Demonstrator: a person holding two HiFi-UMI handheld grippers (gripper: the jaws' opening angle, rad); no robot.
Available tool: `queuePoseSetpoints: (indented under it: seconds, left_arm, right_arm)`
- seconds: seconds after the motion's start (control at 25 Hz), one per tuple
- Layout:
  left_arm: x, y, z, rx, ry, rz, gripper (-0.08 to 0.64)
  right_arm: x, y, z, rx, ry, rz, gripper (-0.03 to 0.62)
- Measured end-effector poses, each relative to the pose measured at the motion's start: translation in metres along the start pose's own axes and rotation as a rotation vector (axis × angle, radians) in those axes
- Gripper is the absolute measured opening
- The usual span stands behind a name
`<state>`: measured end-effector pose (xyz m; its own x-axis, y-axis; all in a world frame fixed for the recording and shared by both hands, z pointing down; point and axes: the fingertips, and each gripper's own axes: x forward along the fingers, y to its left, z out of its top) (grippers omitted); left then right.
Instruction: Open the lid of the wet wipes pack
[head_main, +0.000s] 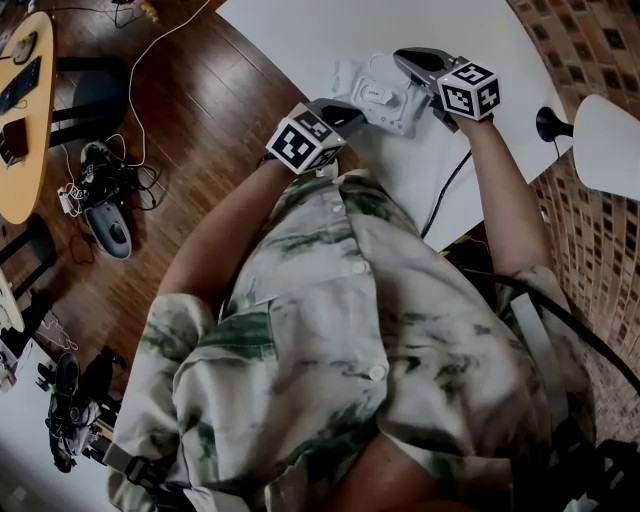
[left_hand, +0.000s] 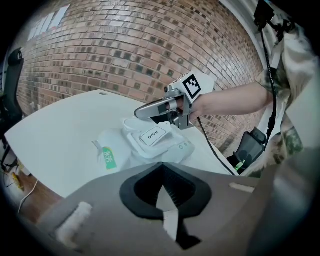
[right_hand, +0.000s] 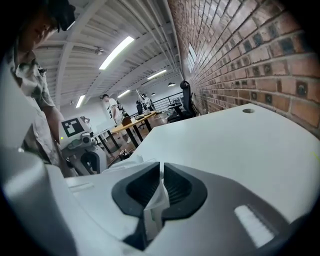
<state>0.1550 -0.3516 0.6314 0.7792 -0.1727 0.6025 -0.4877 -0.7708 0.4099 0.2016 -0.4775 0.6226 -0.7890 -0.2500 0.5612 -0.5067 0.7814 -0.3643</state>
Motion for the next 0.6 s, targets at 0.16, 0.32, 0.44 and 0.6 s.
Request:
queuePoseSetpoints:
  seconds: [0.16,0.32,0.44,0.6]
  left_arm:
    - [0.0003,-0.0001,-0.0013,0.002,0.002,-0.001,0.0]
    - [-0.0001,-0.0002,-0.0008,0.005,-0.002,-0.005,0.0]
    - [-0.0005,0.0005,0.0002,0.001,-0.008,-0.005,0.0]
    - [-0.0019,0.0006,0.0004,-0.01,-0.01,-0.008,0.002]
  right_arm:
    - [0.003,-0.002,-0.0051,0.027,-0.004,0.006,0.021]
    - [0.0041,-0.0036,-0.0067,0.04,-0.005,0.006,0.023]
    - [0.0033,-0.0045,-0.0052,0.044,-0.014,0.0,0.028]
    - [0.0006,-0.005,-0.0011,0.027,-0.021,-0.029,0.051]
